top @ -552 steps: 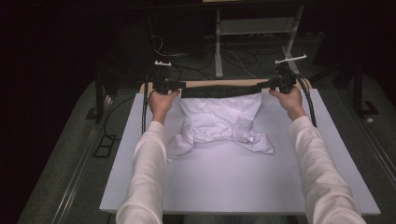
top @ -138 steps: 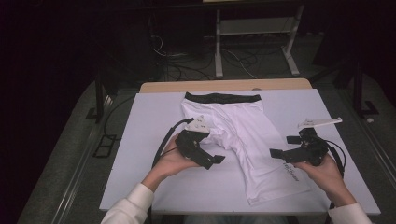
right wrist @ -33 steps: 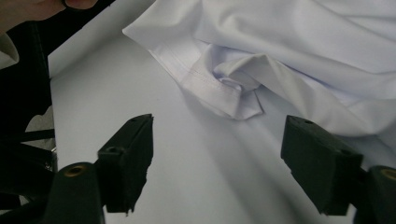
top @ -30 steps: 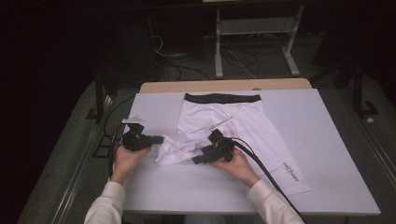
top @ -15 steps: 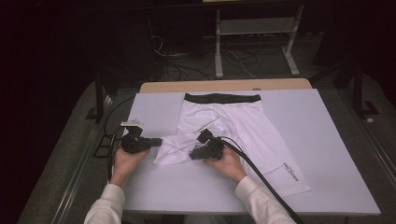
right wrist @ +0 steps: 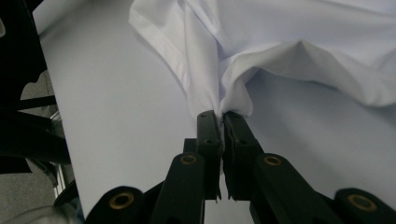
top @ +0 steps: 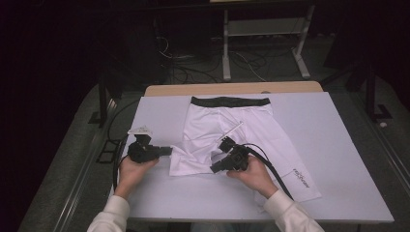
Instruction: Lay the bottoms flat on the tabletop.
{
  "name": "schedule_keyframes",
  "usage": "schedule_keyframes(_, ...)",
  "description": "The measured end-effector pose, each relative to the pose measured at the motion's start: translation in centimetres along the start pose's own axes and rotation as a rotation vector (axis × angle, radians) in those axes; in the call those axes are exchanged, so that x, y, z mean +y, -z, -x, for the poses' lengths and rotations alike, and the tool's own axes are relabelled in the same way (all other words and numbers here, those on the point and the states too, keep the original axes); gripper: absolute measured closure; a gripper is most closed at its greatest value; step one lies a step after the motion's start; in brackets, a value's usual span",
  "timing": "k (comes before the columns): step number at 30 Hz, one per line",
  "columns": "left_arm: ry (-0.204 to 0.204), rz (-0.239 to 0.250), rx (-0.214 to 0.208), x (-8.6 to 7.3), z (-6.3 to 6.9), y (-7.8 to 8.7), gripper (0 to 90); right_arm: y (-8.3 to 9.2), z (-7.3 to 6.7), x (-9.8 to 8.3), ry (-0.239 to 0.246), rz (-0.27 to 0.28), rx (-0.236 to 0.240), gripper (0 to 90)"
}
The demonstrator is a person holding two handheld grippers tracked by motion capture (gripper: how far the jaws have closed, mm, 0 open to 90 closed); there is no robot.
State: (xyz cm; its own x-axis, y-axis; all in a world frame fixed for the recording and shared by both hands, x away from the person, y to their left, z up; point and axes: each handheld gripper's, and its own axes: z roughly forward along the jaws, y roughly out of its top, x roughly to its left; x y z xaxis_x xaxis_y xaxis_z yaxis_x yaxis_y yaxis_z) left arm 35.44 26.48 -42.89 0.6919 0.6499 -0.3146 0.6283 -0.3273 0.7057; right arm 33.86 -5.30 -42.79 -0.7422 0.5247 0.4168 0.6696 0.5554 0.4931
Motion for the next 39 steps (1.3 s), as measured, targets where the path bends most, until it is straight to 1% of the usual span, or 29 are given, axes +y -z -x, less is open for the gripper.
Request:
schedule_keyframes(2, 0.000, -0.018, 0.007, -0.2, 0.0, -0.1, 87.3, -0.1, -0.1, -0.5, -0.016, -0.009, 0.003, 84.3)
schedule_keyframes(4, 0.015, -0.021, 0.009, -0.5, 0.0, -0.1, 85.2, -0.4, 0.0, -0.9, -0.019, -0.013, 0.007, 84.3)
schedule_keyframes(8, 0.049, -0.027, -0.017, -1.1, 0.0, 0.5, 69.4, -1.0, 0.1, -1.2, -0.025, -0.015, 0.020, 84.3)
schedule_keyframes(12, 0.060, -0.038, -0.036, -1.9, 0.4, 1.5, 64.2, -1.1, 0.1, -1.3, -0.031, -0.010, 0.022, 84.2)
schedule_keyframes(14, 0.065, -0.052, -0.042, -2.3, 0.6, 1.6, 62.2, -1.0, 0.1, -1.3, -0.029, -0.005, 0.025, 84.2)
schedule_keyframes(18, 0.071, -0.097, -0.050, -3.1, 0.8, 1.1, 59.1, -1.0, 0.1, -1.3, -0.032, 0.003, 0.028, 84.1)
schedule_keyframes(21, 0.076, -0.115, -0.069, -3.4, 1.1, 0.6, 58.8, -1.0, 0.1, -1.3, -0.031, 0.007, 0.030, 84.1)
schedule_keyframes(23, 0.070, -0.135, -0.085, -3.6, 1.4, 0.0, 58.8, -0.9, 0.0, -1.4, -0.036, 0.010, 0.032, 84.1)
schedule_keyframes(24, 0.070, -0.130, -0.090, -3.6, 1.6, -0.2, 58.8, -0.9, 0.0, -1.4, -0.035, 0.011, 0.032, 84.1)
schedule_keyframes(25, 0.067, -0.137, -0.098, -3.5, 1.7, -0.3, 58.8, -0.8, 0.0, -1.4, -0.039, 0.012, 0.033, 84.1)
schedule_keyframes(26, 0.065, -0.148, -0.108, -3.5, 1.9, -0.5, 59.4, -0.8, 0.0, -1.5, -0.041, 0.017, 0.033, 84.1)
schedule_keyframes(28, 0.058, -0.157, -0.110, -3.4, 2.2, -0.8, 62.8, -0.8, 0.0, -1.6, -0.038, 0.015, 0.036, 83.9)
schedule_keyframes(30, 0.053, -0.163, -0.105, -3.4, 2.3, -1.0, 71.7, -0.9, 0.0, -1.8, -0.037, 0.017, 0.043, 82.9)
schedule_keyframes(31, 0.049, -0.172, -0.103, -3.4, 2.4, -1.0, 77.5, -0.9, -0.1, -1.9, -0.042, 0.013, 0.048, 80.6)
schedule_keyframes(33, 0.046, -0.181, -0.085, -3.4, 2.5, -1.1, 87.3, -0.7, -0.2, -2.1, -0.041, 0.019, 0.040, 75.1)
schedule_keyframes(34, 0.047, -0.181, -0.084, -3.4, 2.5, -1.1, 88.1, -0.5, -0.2, -2.3, -0.046, 0.024, 0.038, 73.9)
schedule_keyframes(36, 0.037, -0.193, -0.077, -3.4, 2.7, -1.0, 88.6, 0.2, -0.1, -2.6, -0.055, 0.038, 0.029, 70.6)
schedule_keyframes(37, 0.033, -0.199, -0.074, -3.4, 2.8, -1.0, 88.7, 0.7, 0.0, -2.7, -0.067, 0.045, 0.023, 69.7)
schedule_keyframes(39, 0.017, -0.207, -0.067, -3.4, 2.9, -0.8, 88.7, 1.3, 0.2, -3.0, -0.075, 0.057, 0.013, 69.2)
